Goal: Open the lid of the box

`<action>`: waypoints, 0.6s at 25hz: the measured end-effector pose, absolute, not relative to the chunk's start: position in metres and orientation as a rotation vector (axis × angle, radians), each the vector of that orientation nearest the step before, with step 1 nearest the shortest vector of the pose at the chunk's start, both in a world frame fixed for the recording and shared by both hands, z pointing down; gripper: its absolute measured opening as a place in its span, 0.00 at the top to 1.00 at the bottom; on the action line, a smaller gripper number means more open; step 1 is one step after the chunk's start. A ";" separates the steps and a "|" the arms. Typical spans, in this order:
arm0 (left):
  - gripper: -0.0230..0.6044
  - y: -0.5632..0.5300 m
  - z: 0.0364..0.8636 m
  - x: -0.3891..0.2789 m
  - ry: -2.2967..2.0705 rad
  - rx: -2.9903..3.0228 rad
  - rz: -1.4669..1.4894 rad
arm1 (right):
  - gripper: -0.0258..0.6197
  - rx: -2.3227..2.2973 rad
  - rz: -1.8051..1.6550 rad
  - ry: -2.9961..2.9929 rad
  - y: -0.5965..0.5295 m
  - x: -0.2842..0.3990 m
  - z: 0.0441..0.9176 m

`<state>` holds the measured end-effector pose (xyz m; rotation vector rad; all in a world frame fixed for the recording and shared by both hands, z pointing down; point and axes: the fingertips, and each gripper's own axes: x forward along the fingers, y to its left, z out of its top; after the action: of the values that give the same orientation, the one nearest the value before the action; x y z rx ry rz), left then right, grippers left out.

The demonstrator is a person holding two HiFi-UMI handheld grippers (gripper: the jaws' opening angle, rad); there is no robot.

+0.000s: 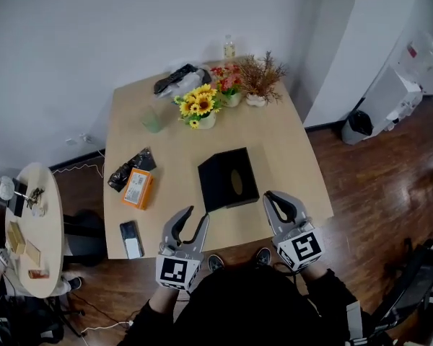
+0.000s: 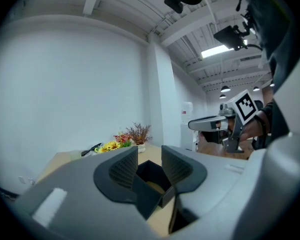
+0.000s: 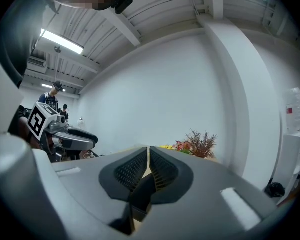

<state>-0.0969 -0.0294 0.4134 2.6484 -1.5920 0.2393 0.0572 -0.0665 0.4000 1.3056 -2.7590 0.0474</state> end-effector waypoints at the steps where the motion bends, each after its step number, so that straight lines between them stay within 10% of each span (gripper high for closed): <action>1: 0.76 -0.028 0.415 -0.099 -1.601 2.643 0.258 | 0.94 1.299 0.044 -2.766 -0.068 0.055 0.400; 15: 0.76 -0.027 0.412 -0.082 -1.558 2.699 0.351 | 0.94 1.272 -0.031 -2.757 -0.064 0.058 0.390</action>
<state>-0.0818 -0.0268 0.4118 2.6992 -1.5577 0.3508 0.0583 -0.0642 0.3896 1.2720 -2.7571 -0.0311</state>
